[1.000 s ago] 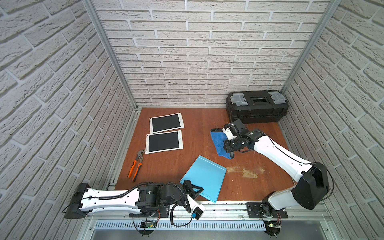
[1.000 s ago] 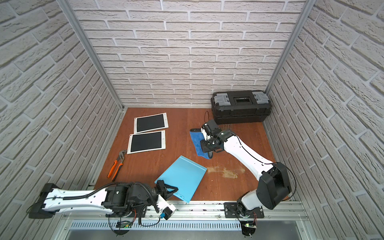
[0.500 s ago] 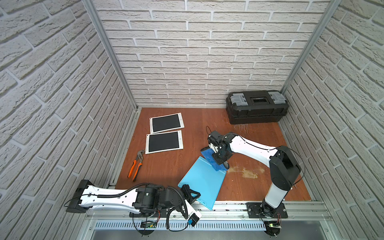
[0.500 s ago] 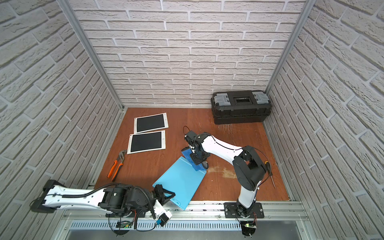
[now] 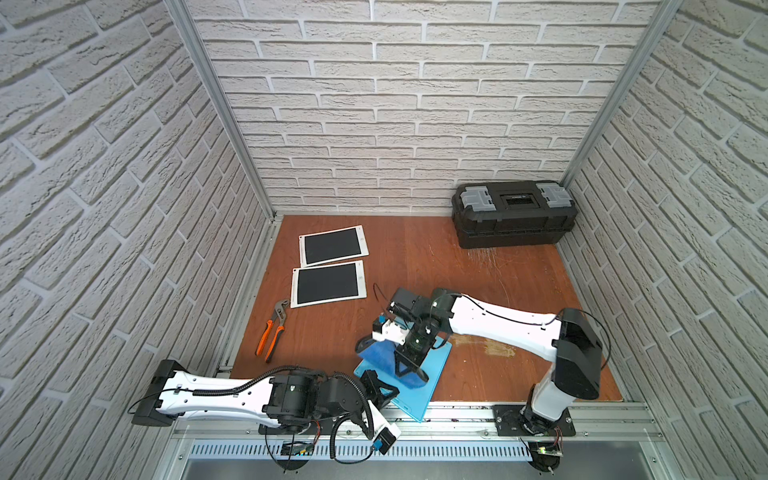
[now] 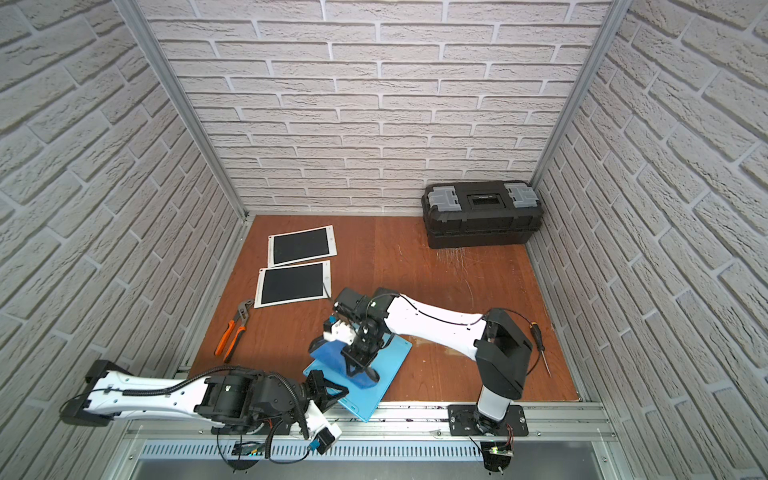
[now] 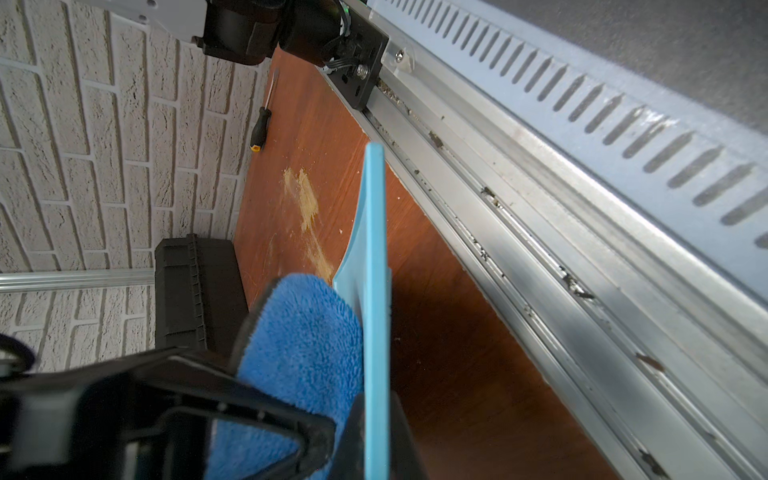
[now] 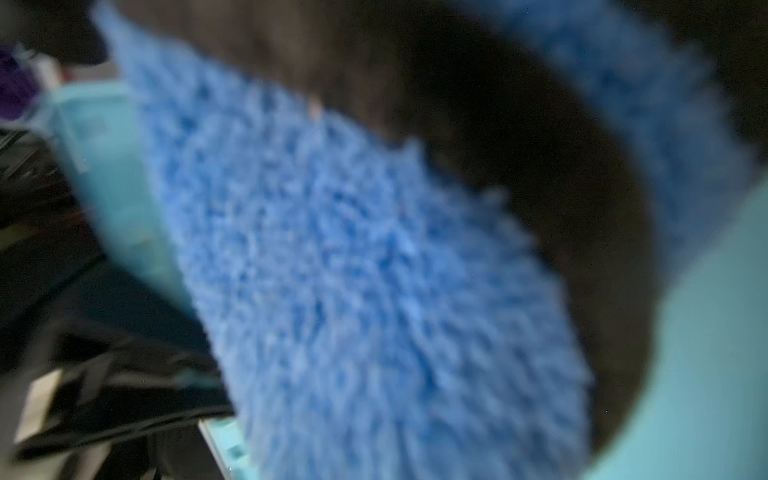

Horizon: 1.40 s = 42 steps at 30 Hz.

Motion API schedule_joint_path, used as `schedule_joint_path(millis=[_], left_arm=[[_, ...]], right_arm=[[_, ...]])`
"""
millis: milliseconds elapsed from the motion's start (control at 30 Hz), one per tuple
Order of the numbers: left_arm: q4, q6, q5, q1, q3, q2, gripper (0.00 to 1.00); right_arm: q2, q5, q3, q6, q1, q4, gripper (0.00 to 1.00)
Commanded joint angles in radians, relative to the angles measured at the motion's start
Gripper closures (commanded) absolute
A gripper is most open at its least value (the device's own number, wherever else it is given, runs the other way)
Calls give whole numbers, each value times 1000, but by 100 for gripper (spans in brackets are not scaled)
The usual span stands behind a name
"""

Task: Wipe the drawing tablet
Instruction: Wipe the dirt from the drawing tablet.

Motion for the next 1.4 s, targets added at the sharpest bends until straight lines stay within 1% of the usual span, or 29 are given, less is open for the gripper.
schedule_joint_path(millis=[0, 100, 133, 200, 233, 267, 333, 367, 400, 433, 467, 533, 633, 700, 767, 833, 900, 967, 1033, 1100, 1133, 1233, 1367], left_arm=[[9, 16, -18, 10, 9, -3, 100], [14, 16, -21, 11, 7, -4, 100], [14, 16, -23, 11, 8, -6, 100], [19, 16, -28, 10, 6, -12, 100], [20, 16, -29, 10, 6, -17, 100], [20, 17, -32, 10, 4, -21, 100], [25, 17, -36, 11, 3, -26, 100], [24, 17, -37, 11, 3, -26, 100], [24, 16, -36, 11, 3, -26, 100], [25, 17, -37, 10, 3, -25, 100], [25, 17, -38, 10, 3, -24, 100], [21, 17, -37, 11, 6, -26, 100], [22, 19, -38, 11, 5, -34, 100], [24, 18, -39, 11, 3, -38, 100], [26, 19, -42, 10, 3, -39, 100], [25, 23, -42, 10, 3, -38, 100], [26, 24, -42, 11, 3, -38, 100], [27, 23, -42, 11, 3, -38, 100], [26, 23, -42, 10, 3, -38, 100], [24, 20, -42, 11, 3, -38, 100], [23, 19, -42, 10, 4, -39, 100], [29, 19, -39, 11, 1, -44, 100], [31, 19, -39, 10, 1, -47, 100]], right_arm=[[-52, -280, -53, 0, 65, 22, 98], [-100, -362, -141, -7, 70, 86, 97], [-106, -332, -170, -10, 66, 103, 97], [-69, -179, -192, 24, 37, 104, 97], [-14, -124, -193, 50, -5, 93, 97], [41, -92, -192, 80, -53, 87, 97], [163, -16, -220, 172, -187, 107, 98], [192, 24, -243, 209, -244, 123, 97], [209, 82, -268, 241, -304, 143, 98], [214, 165, -286, 268, -355, 142, 98], [211, 239, -290, 277, -390, 129, 98], [172, 293, -302, 298, -445, 125, 98], [100, 511, -270, 339, -449, 40, 98], [67, 601, -252, 348, -449, -7, 98], [40, 585, -253, 319, -436, -11, 98], [32, 618, -242, 314, -397, -43, 98], [36, 604, -227, 281, -327, -52, 98], [56, 524, -205, 247, -246, -45, 98], [78, 336, -188, 212, -167, -5, 98], [76, 174, -172, 198, -100, 34, 98], [60, 94, -168, 190, -66, 56, 98], [-32, -60, -175, 185, 25, 133, 97], [-157, -174, -231, 237, 85, 236, 97]])
